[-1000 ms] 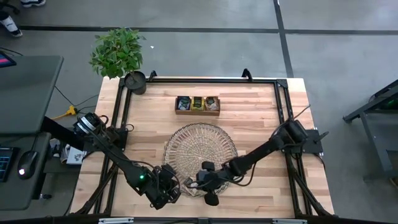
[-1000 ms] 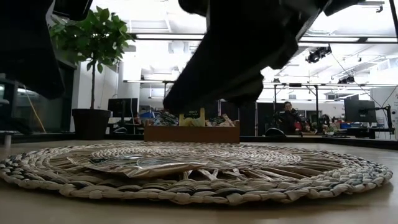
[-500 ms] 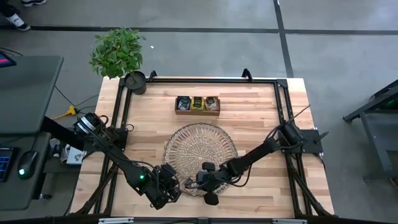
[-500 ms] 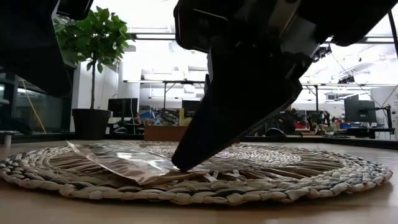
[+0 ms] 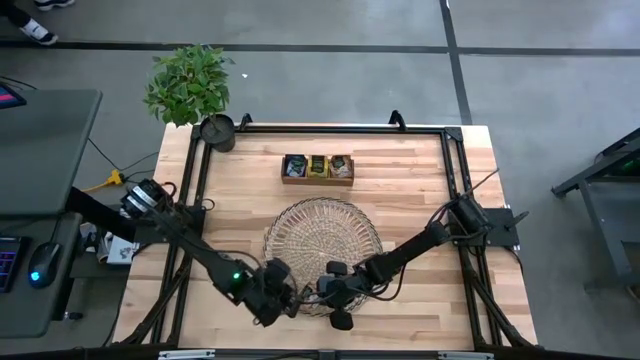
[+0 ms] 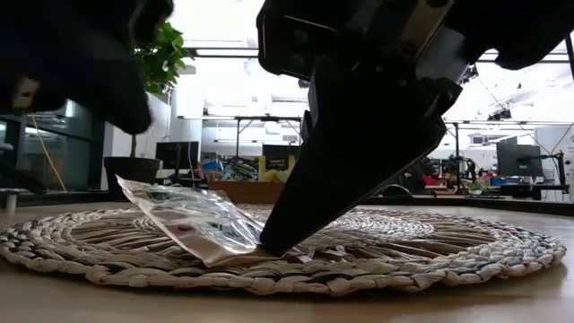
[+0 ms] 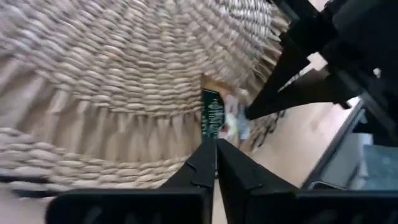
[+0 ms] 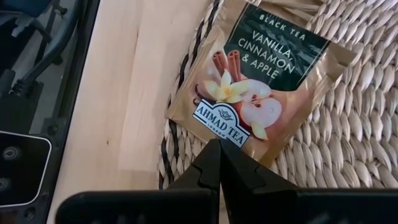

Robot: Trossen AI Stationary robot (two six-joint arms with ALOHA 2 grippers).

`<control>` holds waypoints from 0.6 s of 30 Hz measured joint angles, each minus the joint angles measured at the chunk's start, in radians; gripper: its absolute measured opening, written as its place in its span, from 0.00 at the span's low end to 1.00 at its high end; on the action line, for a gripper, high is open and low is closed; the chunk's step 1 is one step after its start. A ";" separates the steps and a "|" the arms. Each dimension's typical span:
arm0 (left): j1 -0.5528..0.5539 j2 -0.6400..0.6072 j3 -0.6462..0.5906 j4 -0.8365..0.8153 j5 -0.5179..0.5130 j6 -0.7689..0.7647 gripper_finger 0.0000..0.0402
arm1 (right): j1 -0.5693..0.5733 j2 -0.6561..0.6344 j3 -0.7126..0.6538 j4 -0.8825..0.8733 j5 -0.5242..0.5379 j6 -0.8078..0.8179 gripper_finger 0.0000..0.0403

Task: Pick & Place Tea
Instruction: Put the brown tea bag in the right section of the wooden organizer

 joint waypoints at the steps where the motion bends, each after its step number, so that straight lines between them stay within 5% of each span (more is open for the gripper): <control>1: 0.013 0.004 0.000 0.016 0.024 0.005 0.04 | 0.000 0.000 0.000 0.000 0.000 -0.003 0.00; 11: 0.113 0.071 0.001 0.059 0.338 0.024 0.39 | 0.001 0.000 -0.001 -0.005 -0.017 -0.006 0.00; 18: 0.137 0.118 0.002 0.233 0.426 0.072 0.48 | 0.001 0.000 -0.001 -0.008 -0.021 -0.007 0.00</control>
